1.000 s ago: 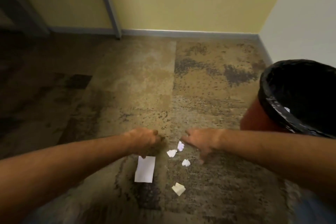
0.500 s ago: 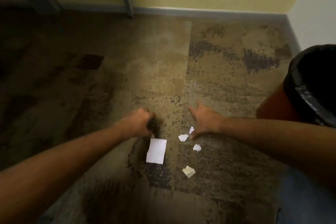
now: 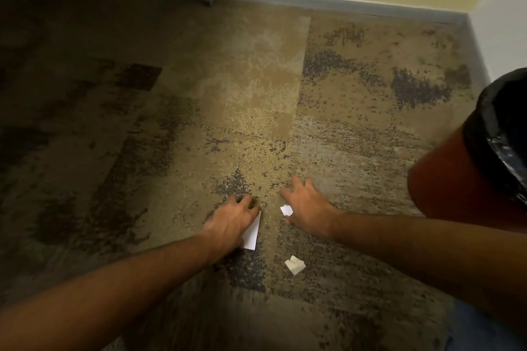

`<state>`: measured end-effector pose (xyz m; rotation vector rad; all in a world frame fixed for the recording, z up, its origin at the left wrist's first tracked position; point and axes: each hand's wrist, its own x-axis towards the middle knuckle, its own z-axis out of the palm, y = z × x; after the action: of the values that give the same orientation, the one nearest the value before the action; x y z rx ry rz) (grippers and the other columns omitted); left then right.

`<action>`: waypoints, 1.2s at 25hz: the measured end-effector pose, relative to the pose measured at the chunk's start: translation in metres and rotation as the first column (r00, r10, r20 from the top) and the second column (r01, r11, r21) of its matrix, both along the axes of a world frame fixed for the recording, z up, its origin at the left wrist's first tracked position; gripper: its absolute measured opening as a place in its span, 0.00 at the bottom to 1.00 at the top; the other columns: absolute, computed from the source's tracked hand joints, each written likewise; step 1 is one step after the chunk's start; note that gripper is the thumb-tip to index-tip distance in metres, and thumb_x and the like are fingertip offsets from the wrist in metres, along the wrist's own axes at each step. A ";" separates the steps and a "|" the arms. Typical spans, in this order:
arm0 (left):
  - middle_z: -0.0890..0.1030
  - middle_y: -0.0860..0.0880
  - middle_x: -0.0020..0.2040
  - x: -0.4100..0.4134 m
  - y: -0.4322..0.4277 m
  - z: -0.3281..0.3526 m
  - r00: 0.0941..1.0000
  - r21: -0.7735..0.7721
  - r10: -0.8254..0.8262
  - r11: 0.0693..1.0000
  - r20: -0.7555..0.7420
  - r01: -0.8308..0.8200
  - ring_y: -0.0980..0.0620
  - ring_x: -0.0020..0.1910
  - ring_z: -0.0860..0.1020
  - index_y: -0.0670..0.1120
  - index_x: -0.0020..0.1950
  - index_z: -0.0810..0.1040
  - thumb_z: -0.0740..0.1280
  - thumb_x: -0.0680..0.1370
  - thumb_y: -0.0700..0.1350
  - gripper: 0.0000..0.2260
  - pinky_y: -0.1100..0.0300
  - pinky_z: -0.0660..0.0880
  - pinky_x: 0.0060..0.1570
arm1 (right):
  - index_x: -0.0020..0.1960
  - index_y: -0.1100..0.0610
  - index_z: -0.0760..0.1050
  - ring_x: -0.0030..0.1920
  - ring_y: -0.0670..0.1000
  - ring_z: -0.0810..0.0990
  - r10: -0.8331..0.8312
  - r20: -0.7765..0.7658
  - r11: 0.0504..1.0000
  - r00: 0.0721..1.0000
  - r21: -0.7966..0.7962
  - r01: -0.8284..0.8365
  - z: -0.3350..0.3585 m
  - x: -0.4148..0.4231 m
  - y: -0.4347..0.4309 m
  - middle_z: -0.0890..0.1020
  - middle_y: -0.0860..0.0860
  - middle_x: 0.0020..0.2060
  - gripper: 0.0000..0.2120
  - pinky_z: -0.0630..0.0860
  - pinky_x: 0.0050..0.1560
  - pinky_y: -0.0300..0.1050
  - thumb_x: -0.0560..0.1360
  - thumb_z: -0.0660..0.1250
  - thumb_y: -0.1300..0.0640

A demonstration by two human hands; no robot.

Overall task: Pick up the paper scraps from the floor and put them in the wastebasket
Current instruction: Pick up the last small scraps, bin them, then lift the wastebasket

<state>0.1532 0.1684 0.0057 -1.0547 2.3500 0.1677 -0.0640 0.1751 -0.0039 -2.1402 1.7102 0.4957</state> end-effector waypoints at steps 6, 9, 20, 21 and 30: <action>0.70 0.44 0.74 -0.002 0.001 0.001 0.999 0.005 -0.030 1.000 -0.041 0.030 0.40 0.68 0.76 0.48 0.79 0.63 0.79 0.75 0.47 0.38 0.46 0.83 0.58 | 0.72 0.50 0.68 0.69 0.62 0.71 0.084 -0.086 0.988 0.993 -0.124 -0.095 -0.004 -0.004 0.001 0.66 0.59 0.74 0.34 0.81 0.63 0.64 0.72 0.79 0.43; 0.71 0.44 0.75 -0.001 0.004 -0.001 0.998 0.005 -0.034 0.999 -0.053 0.034 0.40 0.64 0.80 0.49 0.82 0.57 0.79 0.75 0.44 0.43 0.45 0.84 0.54 | 0.69 0.47 0.66 0.70 0.63 0.70 -0.165 0.060 0.986 0.985 -0.008 0.165 -0.007 -0.004 0.002 0.65 0.58 0.72 0.33 0.81 0.63 0.63 0.72 0.81 0.46; 0.80 0.46 0.64 -0.008 0.002 -0.004 0.995 -0.027 -0.086 0.996 -0.044 0.085 0.44 0.54 0.86 0.48 0.80 0.62 0.75 0.80 0.41 0.33 0.51 0.81 0.43 | 0.73 0.53 0.73 0.68 0.56 0.69 0.156 0.220 0.988 0.963 -0.019 -0.155 -0.010 0.009 0.016 0.70 0.56 0.67 0.26 0.79 0.68 0.55 0.78 0.72 0.68; 0.82 0.47 0.64 -0.010 0.000 -0.005 0.994 -0.019 -0.103 0.995 -0.032 0.103 0.45 0.55 0.86 0.48 0.78 0.66 0.74 0.81 0.40 0.28 0.52 0.82 0.45 | 0.69 0.55 0.76 0.67 0.55 0.70 0.168 0.217 0.986 0.962 -0.029 -0.166 -0.009 0.010 0.017 0.71 0.56 0.67 0.23 0.80 0.67 0.53 0.77 0.69 0.72; 0.87 0.45 0.57 -0.059 -0.053 0.049 0.926 0.261 0.245 0.950 -0.288 -0.170 0.49 0.50 0.86 0.44 0.65 0.84 0.78 0.77 0.40 0.16 0.55 0.85 0.52 | 0.44 0.51 0.81 0.39 0.49 0.83 -0.234 0.392 0.972 0.890 0.066 0.227 0.038 -0.007 -0.014 0.83 0.49 0.39 0.10 0.85 0.42 0.46 0.79 0.71 0.65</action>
<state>0.0944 0.1149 0.0548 -1.2328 2.4109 0.7258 -0.0713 0.1615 0.0342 -1.8304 1.6786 0.0037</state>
